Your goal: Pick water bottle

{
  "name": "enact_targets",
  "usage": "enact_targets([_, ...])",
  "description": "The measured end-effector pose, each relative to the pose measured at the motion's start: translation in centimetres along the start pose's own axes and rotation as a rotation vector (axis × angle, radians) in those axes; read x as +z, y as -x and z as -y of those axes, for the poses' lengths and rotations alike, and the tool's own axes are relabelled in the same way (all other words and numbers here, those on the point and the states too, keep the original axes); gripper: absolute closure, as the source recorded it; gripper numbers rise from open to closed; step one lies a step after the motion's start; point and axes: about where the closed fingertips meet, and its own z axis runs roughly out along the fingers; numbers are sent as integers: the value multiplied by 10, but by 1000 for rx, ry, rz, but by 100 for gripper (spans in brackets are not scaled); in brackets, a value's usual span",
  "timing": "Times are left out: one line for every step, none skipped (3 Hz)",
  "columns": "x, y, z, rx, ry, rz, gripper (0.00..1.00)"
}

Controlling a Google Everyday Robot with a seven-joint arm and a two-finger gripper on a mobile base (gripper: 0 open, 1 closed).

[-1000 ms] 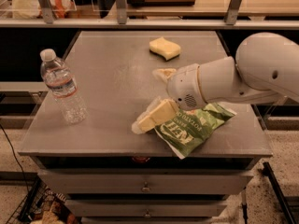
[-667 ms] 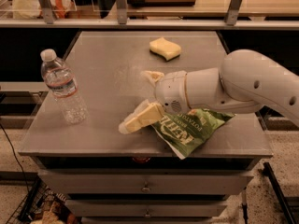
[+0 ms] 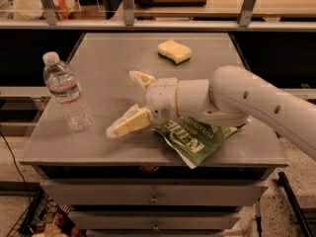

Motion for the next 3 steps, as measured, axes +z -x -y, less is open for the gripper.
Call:
enact_targets([14, 12, 4, -41, 17, 39, 0])
enact_targets([32, 23, 3, -67, 56, 71, 0])
enact_targets([48, 37, -2, -85, 105, 82, 0])
